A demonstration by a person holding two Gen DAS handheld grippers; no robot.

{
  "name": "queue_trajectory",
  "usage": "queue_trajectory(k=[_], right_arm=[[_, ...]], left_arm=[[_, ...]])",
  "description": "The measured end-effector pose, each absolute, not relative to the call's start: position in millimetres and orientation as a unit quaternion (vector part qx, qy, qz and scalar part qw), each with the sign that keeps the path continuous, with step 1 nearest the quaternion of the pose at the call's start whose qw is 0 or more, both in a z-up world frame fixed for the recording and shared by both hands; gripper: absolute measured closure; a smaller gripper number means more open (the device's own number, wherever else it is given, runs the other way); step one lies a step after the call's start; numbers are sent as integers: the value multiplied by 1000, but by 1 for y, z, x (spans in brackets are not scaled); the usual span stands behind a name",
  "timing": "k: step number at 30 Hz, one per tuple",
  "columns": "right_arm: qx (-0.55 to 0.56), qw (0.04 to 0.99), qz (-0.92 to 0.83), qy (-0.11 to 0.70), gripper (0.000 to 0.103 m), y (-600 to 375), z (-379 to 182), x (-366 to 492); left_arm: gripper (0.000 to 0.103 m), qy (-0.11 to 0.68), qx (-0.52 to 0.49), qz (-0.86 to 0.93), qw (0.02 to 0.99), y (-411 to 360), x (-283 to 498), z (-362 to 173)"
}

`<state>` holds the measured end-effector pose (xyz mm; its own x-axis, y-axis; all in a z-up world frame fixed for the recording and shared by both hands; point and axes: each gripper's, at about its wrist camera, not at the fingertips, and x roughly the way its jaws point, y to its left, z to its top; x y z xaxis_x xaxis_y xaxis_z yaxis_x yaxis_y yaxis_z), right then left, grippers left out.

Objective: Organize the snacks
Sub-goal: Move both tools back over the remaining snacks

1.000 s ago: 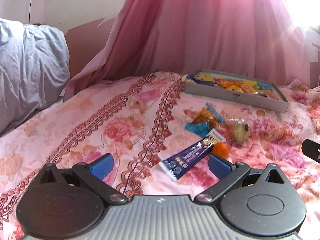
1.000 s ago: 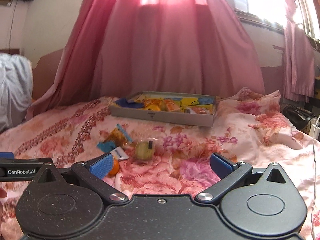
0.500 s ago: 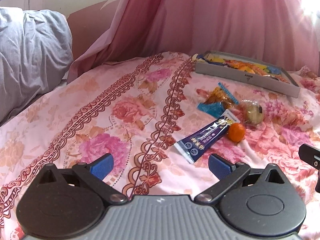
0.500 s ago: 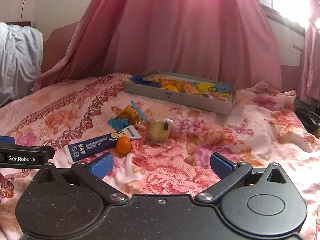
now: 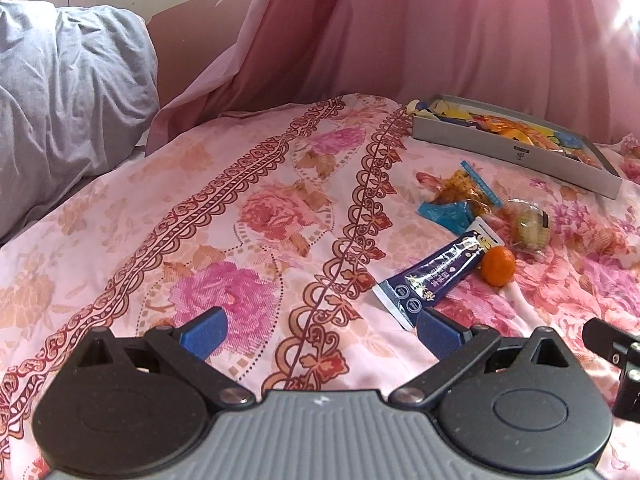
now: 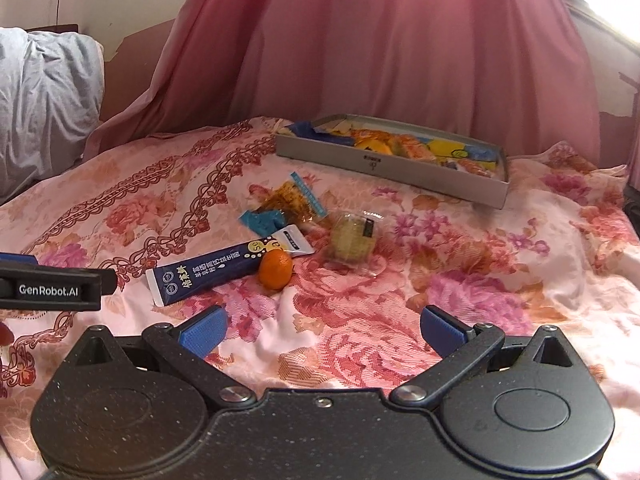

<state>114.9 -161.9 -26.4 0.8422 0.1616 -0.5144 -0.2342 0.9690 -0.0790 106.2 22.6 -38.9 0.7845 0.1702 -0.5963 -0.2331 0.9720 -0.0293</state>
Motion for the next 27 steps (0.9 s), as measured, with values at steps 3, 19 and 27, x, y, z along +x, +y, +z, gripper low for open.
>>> queue_trajectory(k=[3, 19, 27], right_arm=[[-79, 956, 111, 259, 1, -162, -27, 121], [-88, 951, 103, 277, 1, -165, -41, 154], [-109, 952, 101, 269, 1, -160, -51, 171]], left_arm=[[0, 309, -45, 106, 944, 22, 112, -39], [0, 309, -34, 87, 946, 17, 155, -47], [0, 287, -32, 64, 955, 10, 177, -50]])
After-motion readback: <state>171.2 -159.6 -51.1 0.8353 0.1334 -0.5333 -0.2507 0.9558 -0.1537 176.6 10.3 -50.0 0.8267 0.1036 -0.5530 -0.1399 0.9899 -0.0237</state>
